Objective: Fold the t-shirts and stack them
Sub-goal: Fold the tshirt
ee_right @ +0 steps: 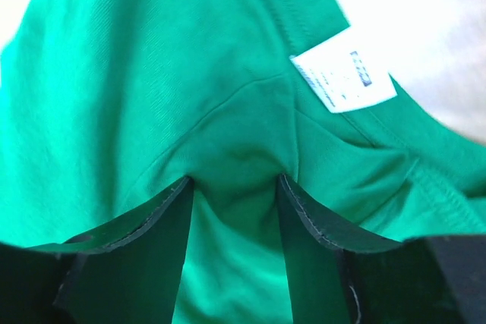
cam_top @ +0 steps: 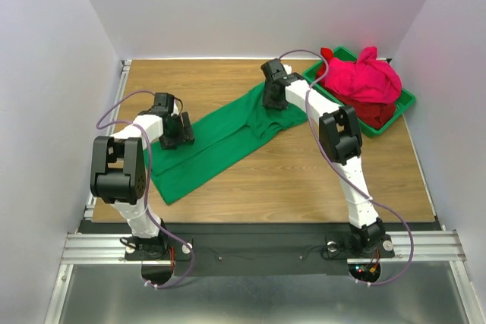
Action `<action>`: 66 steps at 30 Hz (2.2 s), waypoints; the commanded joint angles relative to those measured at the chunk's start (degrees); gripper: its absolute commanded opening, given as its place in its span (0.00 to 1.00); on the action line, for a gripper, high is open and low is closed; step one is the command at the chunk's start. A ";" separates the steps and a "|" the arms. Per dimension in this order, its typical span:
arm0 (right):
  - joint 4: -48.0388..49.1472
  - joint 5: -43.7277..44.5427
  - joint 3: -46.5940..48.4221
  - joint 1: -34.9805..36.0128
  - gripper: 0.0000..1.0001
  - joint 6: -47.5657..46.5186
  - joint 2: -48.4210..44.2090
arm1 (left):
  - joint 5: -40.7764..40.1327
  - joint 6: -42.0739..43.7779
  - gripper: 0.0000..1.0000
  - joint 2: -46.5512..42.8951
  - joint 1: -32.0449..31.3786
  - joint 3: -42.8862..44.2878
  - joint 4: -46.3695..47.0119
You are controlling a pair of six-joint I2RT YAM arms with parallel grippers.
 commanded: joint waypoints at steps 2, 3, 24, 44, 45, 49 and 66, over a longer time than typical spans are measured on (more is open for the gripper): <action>1.16 -3.79 4.54 -0.38 0.57 -0.85 4.65 | -3.36 -1.21 0.78 -4.97 0.41 -3.12 -6.10; 1.16 -3.27 4.89 -0.38 0.58 -1.29 4.64 | -3.45 -1.30 0.77 -5.68 0.41 -2.69 -6.45; 3.44 -2.47 -14.18 1.38 0.69 -5.42 -14.53 | 1.82 -0.60 0.78 -7.10 -3.02 -1.10 -0.39; 3.45 -2.47 -7.77 -1.34 0.69 -1.73 -0.11 | 4.64 -6.75 0.78 -0.41 -15.23 -4.35 -3.03; 3.45 -2.21 -6.89 -1.95 0.69 -1.73 0.67 | 4.90 -7.45 0.77 -0.94 -15.85 -4.61 -2.94; 3.45 -0.98 -1.97 -3.18 0.69 -2.70 4.62 | 7.09 -11.57 0.78 -1.90 -18.13 -5.93 -2.68; 3.88 -9.06 19.65 -9.34 0.72 -8.14 16.94 | 9.83 -35.05 0.78 0.90 -37.02 -1.55 8.13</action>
